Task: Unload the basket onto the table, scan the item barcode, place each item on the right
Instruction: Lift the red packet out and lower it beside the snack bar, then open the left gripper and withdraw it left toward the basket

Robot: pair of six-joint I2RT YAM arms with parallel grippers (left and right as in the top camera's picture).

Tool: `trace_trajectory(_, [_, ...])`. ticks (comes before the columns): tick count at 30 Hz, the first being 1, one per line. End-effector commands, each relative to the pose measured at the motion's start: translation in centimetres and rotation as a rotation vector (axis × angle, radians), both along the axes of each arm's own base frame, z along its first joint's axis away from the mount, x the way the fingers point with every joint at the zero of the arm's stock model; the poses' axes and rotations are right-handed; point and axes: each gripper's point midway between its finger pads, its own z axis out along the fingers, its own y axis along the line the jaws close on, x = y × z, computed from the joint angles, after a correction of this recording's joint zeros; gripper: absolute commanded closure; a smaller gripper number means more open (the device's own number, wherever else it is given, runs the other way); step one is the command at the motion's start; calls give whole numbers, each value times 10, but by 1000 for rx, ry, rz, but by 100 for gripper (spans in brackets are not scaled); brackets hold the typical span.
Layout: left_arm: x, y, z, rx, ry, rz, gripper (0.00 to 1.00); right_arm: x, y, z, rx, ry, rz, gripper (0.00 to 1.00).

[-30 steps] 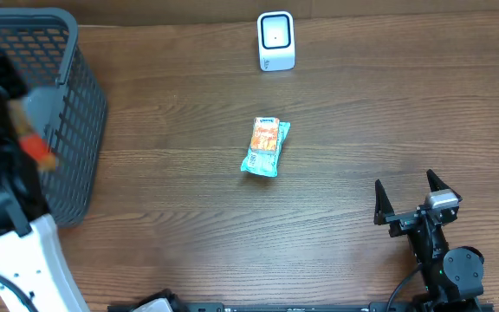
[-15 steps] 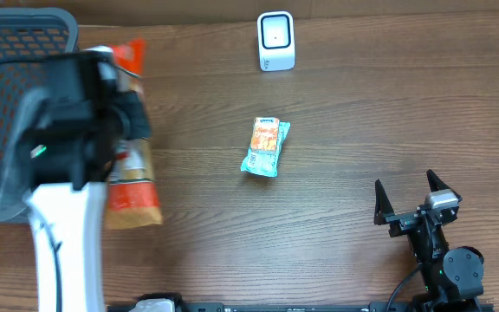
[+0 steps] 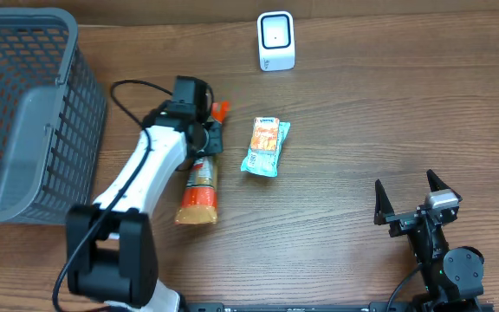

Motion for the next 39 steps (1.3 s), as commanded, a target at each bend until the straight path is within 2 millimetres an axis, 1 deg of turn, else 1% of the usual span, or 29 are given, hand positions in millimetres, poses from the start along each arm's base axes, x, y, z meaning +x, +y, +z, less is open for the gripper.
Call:
trace_trajectory(1, [7, -17, -7, -20, -6, -13, 96, 0, 0, -1, 0, -6, 0, 0])
trace_trajectory(4, [13, -26, -23, -21, 0, -31, 96, 0, 0, -1, 0, -7, -1, 0])
trace_trajectory(8, [15, -28, -44, -4, 28, -35, 96, 0, 0, -1, 0, -6, 0, 0])
trace_trajectory(9, [15, -28, -48, -2, 35, -35, 96, 0, 0, -1, 0, -6, 0, 0])
trace_trajectory(10, [15, -28, -48, -2, 36, -35, 92, 0, 0, -1, 0, -6, 0, 0])
trace_trajectory(11, [16, -27, -48, -3, 34, -33, 86, 0, 0, -1, 0, -6, 0, 0])
trace_trajectory(13, [19, -26, -44, -8, 22, -29, 56, 0, 0, -1, 0, -6, -1, 0])
trace_trajectory(14, [20, -27, -42, -14, 18, -30, 49, 0, 0, -1, 0, -7, -1, 0])
trace_trajectory(18, [24, -31, -30, -33, -1, -34, 28, 0, 0, -1, 0, -6, 0, 0])
trace_trajectory(19, [24, -32, -27, -40, -3, -37, 25, 0, 0, -1, 0, -6, 0, 0])
trace_trajectory(24, [28, -34, 0, -55, -56, -62, 22, 0, 0, -1, 0, -6, 0, 0])
trace_trajectory(27, [30, -31, 26, -56, -106, -58, 22, 0, 0, -1, -1, -6, -1, 0])
trace_trajectory(30, [35, -19, 62, -56, -181, -51, 22, 0, 0, -1, 0, -7, 0, 0])
trace_trajectory(32, [38, -4, 87, -41, -232, -31, 22, 0, 0, -1, 0, -6, 0, 0])
trace_trajectory(34, [38, 19, 111, -3, -281, 11, 21, 0, 0, -1, 0, -6, -1, 0])
trace_trajectory(35, [38, 34, 122, 25, -303, 39, 20, 0, 0, -1, 0, -6, 0, 0])
trace_trajectory(37, [34, 64, 139, 82, -338, 95, 19, 0, 0, -1, 0, -6, -1, 0])
trace_trajectory(39, [30, 87, 150, 114, -360, 129, 16, 0, 0, -1, -1, -6, 0, 0])
